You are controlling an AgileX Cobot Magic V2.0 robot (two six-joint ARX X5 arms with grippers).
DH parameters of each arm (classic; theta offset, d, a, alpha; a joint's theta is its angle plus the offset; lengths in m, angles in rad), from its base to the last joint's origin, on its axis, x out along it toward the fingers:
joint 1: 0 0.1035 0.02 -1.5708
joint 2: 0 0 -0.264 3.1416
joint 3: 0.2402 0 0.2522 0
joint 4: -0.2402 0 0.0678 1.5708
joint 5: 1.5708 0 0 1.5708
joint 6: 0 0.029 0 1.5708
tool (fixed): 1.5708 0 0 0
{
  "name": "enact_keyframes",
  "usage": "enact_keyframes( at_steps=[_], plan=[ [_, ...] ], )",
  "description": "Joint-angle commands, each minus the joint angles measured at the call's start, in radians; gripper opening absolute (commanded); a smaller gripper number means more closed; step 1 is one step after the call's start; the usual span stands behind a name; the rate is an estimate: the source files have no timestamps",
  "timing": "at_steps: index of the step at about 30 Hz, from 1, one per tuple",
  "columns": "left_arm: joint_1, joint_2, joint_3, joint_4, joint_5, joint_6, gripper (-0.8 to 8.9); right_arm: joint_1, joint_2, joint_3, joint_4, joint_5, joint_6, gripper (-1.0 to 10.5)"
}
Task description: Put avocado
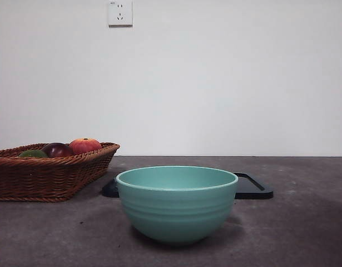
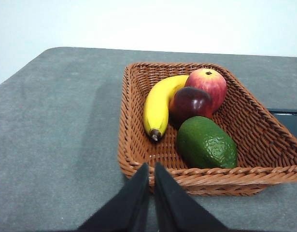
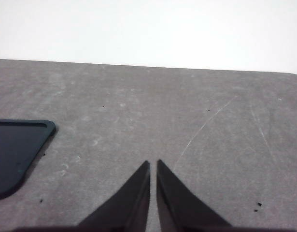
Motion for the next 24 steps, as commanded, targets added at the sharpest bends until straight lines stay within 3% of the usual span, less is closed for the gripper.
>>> enact_keyframes(
  at_steps=[1,5,9,14,22,24],
  plan=[
    [0.002,-0.001,-0.021,0.005,-0.004,0.001,0.18,-0.001,-0.002,-0.005,0.008,-0.013,0.075,0.2],
    [0.002,-0.001,-0.021,0.021,-0.004,-0.071,0.17,-0.001,-0.001,-0.005,-0.013,-0.081,0.18,0.2],
    [0.002,-0.001,-0.019,0.04,-0.004,-0.079,0.16,0.001,-0.001,-0.004,0.005,-0.121,0.267,0.1],
    [0.0,-0.001,0.034,0.069,-0.004,-0.164,0.16,0.001,-0.001,0.026,0.023,-0.122,0.423,0.1],
    [0.0,0.054,0.197,0.067,-0.006,-0.217,0.16,0.001,0.042,0.165,0.017,-0.133,0.55,0.1],
    [0.0,0.091,0.245,0.052,-0.005,-0.221,0.16,0.001,0.077,0.212,0.008,-0.158,0.55,0.1]
  ],
)
